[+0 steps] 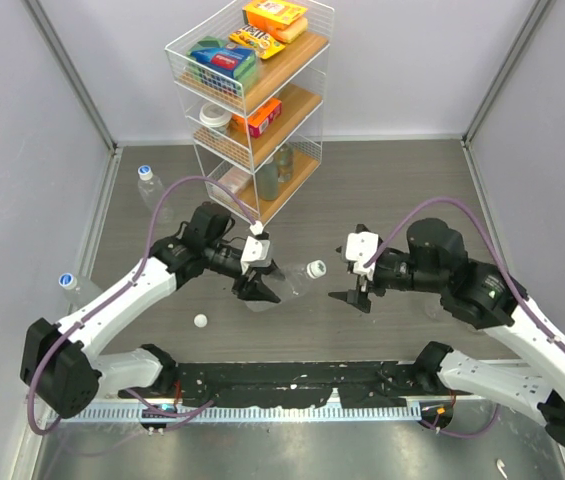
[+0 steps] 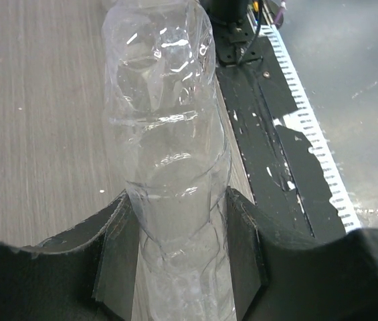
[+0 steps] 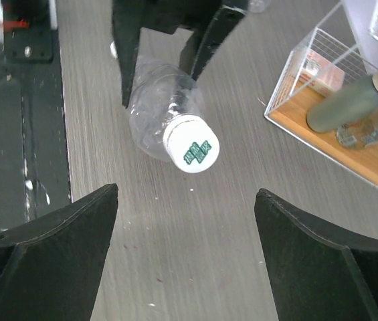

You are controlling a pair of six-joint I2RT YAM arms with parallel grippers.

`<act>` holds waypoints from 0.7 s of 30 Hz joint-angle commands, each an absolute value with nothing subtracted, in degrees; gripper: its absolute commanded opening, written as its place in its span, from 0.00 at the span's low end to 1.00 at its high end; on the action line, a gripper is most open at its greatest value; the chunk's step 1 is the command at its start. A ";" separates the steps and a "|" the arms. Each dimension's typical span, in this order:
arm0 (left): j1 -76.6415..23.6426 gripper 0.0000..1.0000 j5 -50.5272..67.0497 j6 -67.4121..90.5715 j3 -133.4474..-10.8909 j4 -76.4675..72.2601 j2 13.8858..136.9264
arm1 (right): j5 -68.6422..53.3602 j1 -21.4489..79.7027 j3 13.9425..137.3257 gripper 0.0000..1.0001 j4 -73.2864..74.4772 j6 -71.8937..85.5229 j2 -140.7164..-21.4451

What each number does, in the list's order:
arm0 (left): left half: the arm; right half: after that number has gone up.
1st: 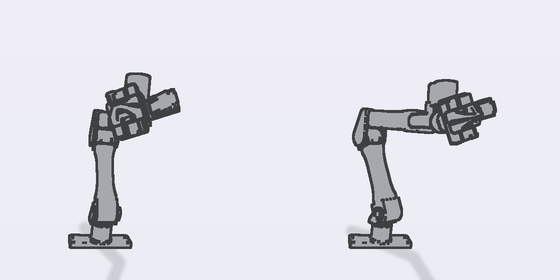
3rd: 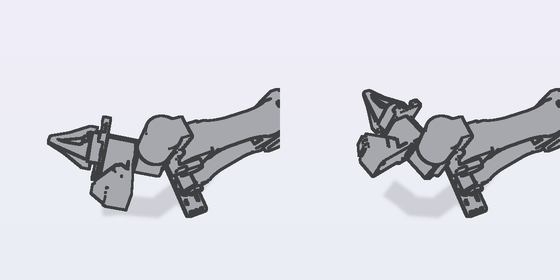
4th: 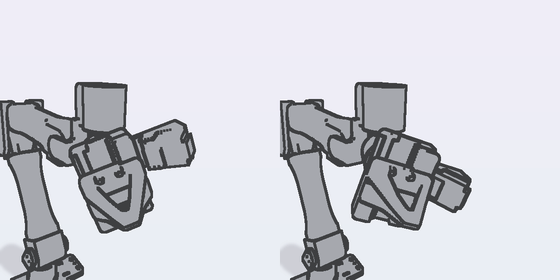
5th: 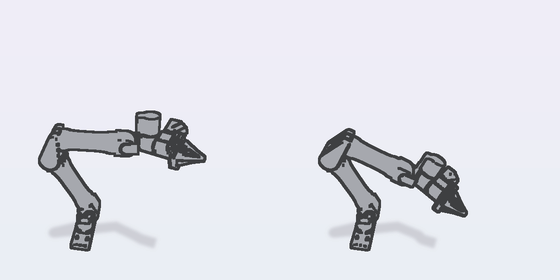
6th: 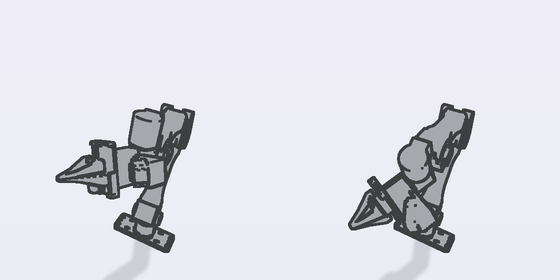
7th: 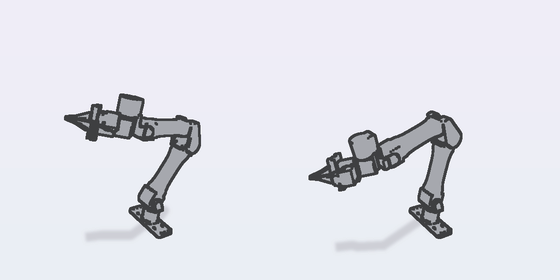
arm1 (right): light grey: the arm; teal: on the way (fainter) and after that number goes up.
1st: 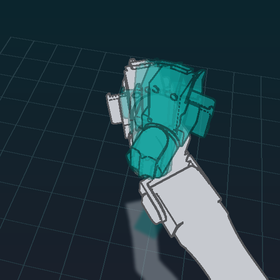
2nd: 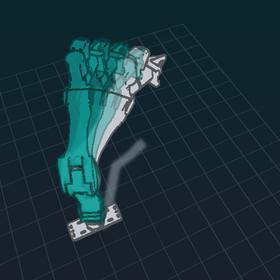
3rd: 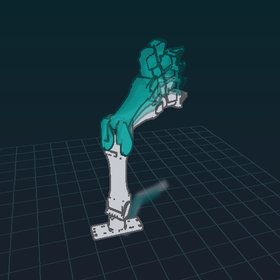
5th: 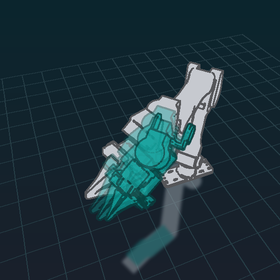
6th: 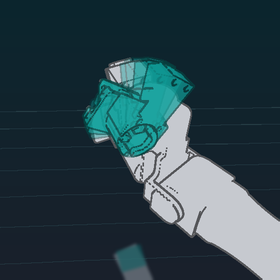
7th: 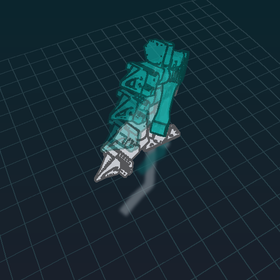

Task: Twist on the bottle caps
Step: Screw the bottle cap onto the plastic bottle.

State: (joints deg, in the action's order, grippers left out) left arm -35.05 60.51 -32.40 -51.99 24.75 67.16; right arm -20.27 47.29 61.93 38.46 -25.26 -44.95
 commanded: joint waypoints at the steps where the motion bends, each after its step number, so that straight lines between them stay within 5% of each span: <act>1: -33.23 0.00 66.62 -42.35 -55.28 35.32 69.43 | -28.20 47.37 68.98 0.88 48.31 -44.36 -49.21; 21: -32.96 0.00 66.80 -44.65 -58.53 40.69 73.03 | -32.52 46.93 79.81 0.76 59.51 -53.88 -63.19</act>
